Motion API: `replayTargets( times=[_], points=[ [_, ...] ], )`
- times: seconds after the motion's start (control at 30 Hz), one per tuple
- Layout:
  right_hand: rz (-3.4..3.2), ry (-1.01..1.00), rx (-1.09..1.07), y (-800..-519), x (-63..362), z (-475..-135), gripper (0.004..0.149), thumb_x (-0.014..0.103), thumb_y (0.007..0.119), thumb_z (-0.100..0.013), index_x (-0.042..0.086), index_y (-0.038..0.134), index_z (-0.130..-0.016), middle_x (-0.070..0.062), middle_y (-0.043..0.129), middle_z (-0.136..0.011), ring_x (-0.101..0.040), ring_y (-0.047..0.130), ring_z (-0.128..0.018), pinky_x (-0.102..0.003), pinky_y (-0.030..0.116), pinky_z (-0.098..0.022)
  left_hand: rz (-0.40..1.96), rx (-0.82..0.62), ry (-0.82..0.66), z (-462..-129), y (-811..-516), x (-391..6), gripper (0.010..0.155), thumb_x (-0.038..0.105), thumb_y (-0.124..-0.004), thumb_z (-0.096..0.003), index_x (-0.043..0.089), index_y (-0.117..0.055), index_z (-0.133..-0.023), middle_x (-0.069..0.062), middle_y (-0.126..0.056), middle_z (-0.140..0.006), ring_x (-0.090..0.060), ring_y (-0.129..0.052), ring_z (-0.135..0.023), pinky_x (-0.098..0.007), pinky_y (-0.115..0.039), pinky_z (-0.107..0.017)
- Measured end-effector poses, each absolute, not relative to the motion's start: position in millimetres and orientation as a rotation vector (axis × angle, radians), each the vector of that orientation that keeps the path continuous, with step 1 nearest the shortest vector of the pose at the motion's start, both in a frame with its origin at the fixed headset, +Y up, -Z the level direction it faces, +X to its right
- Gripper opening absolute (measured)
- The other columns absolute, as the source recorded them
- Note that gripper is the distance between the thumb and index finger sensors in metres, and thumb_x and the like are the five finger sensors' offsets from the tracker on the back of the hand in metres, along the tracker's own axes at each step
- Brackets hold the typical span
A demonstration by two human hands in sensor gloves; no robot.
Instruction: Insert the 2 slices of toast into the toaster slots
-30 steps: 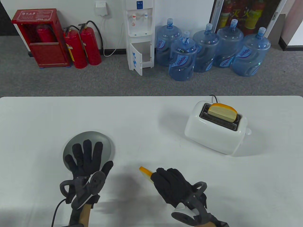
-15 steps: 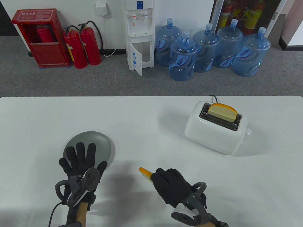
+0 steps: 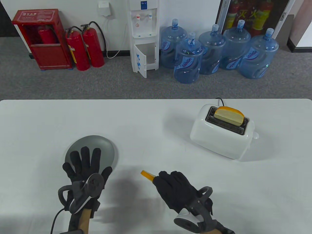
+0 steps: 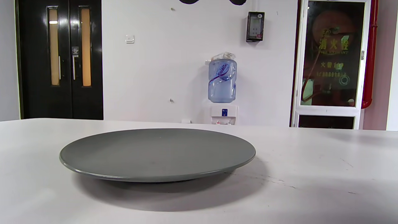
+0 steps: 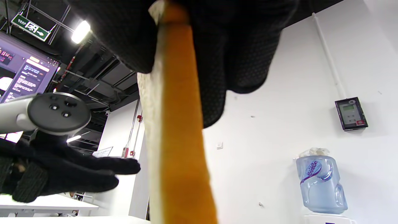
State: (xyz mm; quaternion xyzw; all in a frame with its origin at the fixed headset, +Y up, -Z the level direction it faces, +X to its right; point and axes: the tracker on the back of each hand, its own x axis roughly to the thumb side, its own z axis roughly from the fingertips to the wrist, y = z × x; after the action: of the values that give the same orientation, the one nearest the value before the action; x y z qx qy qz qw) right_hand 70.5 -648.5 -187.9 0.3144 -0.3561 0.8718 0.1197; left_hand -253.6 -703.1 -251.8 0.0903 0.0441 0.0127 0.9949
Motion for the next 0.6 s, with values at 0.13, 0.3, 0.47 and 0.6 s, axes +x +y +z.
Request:
replayTargets(
  times=[0.13,0.3,0.47,0.6],
  points=[
    [2.546,-1.058,0.872,-620,73,-192,0.048,0.034,0.079,-0.066,0.035,0.055,-0.106,0.000,0.082,-0.099,-0.010,0.107,-0.068,-0.041,0.087,-0.068,0.032,0.180,0.085,-252,-702,-254,0.078,0.072,-0.051,-0.0542,0.038,-0.029,-0.121,-0.008,-0.022,-0.128,-0.046,-0.015,-0.115,-0.067,-0.023,-0.077],
    [2.553,-1.093,0.806,-581,81,-198,0.048,0.033,0.078,-0.066,0.037,0.054,-0.106,0.001,0.081,-0.101,-0.011,0.105,-0.071,-0.042,0.086,-0.070,0.036,0.185,0.080,-252,-701,-255,0.077,0.071,-0.051,-0.0542,0.039,-0.029,-0.121,-0.008,-0.023,-0.128,-0.046,-0.016,-0.115,-0.067,-0.023,-0.077],
    [2.534,-1.148,0.700,-539,94,-205,0.048,0.033,0.078,-0.066,0.038,0.053,-0.107,0.002,0.080,-0.102,-0.012,0.104,-0.074,-0.043,0.084,-0.072,0.034,0.182,0.071,-252,-700,-254,0.075,0.071,-0.051,-0.0541,0.040,-0.031,-0.120,-0.008,-0.023,-0.128,-0.046,-0.016,-0.115,-0.067,-0.023,-0.077],
    [2.543,-1.165,0.587,-511,111,-214,0.048,0.032,0.077,-0.066,0.040,0.052,-0.107,0.003,0.079,-0.104,-0.013,0.103,-0.077,-0.044,0.082,-0.074,0.029,0.195,0.066,-251,-698,-254,0.075,0.071,-0.051,-0.0541,0.041,-0.031,-0.120,-0.008,-0.023,-0.128,-0.046,-0.016,-0.115,-0.067,-0.023,-0.077]
  ],
)
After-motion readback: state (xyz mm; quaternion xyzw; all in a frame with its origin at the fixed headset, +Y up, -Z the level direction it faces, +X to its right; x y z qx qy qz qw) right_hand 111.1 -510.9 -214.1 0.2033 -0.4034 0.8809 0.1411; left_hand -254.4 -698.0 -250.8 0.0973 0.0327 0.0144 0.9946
